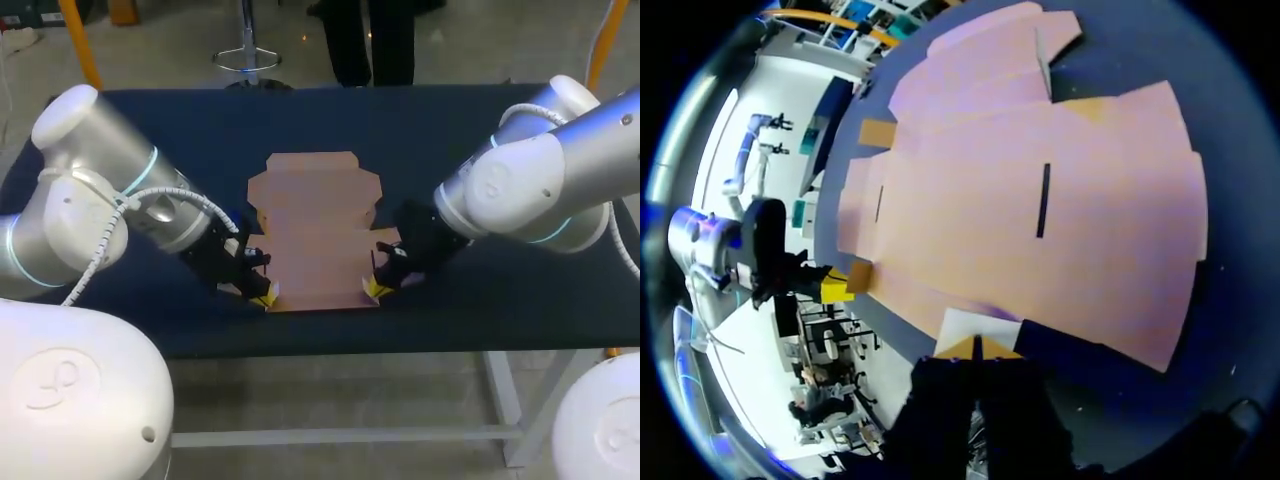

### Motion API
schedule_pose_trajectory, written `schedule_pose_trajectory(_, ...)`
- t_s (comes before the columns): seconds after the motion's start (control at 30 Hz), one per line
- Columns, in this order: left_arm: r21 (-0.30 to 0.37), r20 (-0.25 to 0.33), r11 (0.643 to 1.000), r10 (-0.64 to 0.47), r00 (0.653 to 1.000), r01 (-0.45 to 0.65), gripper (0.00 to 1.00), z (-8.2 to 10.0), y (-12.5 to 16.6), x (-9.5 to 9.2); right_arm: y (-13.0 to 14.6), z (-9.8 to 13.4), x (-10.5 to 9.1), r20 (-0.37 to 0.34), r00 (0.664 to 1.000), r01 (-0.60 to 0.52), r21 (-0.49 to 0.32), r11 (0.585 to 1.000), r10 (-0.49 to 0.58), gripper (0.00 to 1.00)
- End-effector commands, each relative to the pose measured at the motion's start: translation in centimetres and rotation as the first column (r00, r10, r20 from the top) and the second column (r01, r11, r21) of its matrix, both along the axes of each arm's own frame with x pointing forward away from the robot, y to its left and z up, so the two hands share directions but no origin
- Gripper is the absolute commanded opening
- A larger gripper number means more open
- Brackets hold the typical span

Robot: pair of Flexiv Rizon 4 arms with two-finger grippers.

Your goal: Assemble the packaging by folding the flat box into shape, placing the metal phone stand inside, and closing the box properly

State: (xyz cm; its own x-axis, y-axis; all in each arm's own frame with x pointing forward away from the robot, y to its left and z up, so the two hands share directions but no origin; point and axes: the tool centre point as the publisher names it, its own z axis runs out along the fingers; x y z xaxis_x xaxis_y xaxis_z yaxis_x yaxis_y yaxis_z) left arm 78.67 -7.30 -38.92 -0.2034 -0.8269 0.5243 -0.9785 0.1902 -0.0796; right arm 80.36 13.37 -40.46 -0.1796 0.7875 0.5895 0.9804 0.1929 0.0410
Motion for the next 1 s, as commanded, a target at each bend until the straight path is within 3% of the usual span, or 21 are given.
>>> schedule_pose_trajectory(0.03, 0.014, 0.004, 1.0, 0.001, 1.0, -0.001, 0.0, 0.0, -0.5, 0.0, 0.4, 0.0, -0.2, 0.008, 1.0, 0.002, -0.014, 1.0, -0.002, 0.0)
schedule_pose_trajectory(1.0, 0.118, 0.095, 0.992, 0.031, 0.995, -0.043, 0.0, -1.4, -2.0, -0.4, 1.6, -1.4, -0.8, 0.064, 0.998, 0.025, -0.181, 0.983, -0.013, 0.0)
